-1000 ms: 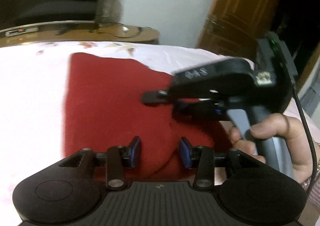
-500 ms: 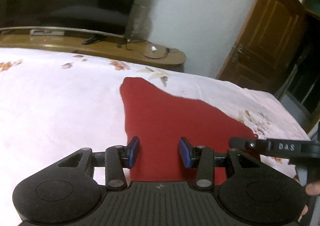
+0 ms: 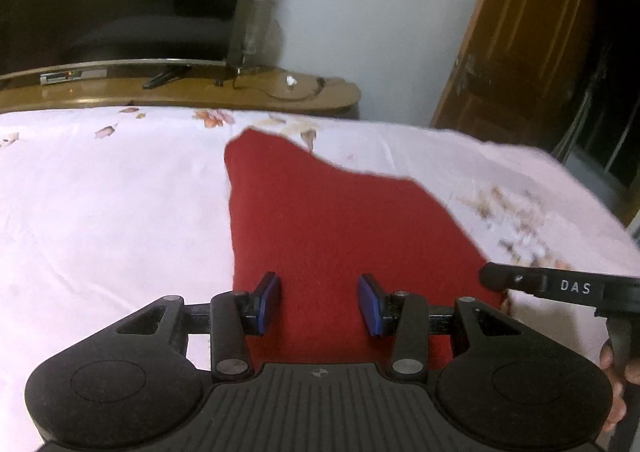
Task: Fold small clothes
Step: 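Press the folded sweater flat with the right tool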
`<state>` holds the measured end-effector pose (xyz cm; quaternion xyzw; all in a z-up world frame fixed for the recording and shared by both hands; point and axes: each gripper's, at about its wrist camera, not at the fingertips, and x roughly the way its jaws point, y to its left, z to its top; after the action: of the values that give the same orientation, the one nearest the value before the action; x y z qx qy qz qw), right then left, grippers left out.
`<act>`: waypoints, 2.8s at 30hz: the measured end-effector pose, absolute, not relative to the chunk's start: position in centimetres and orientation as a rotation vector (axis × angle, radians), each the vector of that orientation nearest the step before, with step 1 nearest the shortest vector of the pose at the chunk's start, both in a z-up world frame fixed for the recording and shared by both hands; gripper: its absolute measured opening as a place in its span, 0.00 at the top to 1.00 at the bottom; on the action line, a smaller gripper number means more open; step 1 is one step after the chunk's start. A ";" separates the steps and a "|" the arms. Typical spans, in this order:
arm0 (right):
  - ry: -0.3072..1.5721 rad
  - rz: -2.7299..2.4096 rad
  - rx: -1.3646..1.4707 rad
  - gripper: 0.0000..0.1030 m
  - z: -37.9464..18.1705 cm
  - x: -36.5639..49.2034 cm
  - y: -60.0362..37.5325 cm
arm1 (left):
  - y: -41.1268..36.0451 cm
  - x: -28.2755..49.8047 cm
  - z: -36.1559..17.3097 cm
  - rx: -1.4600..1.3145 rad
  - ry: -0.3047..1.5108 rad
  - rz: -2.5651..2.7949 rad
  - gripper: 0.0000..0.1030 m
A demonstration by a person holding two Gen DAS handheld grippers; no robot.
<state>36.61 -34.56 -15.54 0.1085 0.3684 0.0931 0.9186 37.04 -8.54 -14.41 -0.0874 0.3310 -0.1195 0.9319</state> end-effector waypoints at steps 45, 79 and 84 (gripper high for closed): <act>0.720 0.245 0.019 0.73 -14.9 37.0 -29.6 | -8.9 37.8 -15.5 -0.098 0.720 -0.231 0.54; 0.845 0.145 0.033 0.69 -17.8 30.6 -31.8 | -10.9 33.5 -17.1 0.005 0.746 -0.229 0.54; 0.872 0.157 0.122 0.74 -17.7 31.2 -32.3 | -11.0 33.9 -17.2 0.009 0.748 -0.226 0.54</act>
<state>31.19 -32.30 -17.67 0.0592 0.4215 0.0758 0.9017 33.87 -11.00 -17.15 0.0042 0.3648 -0.1103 0.9245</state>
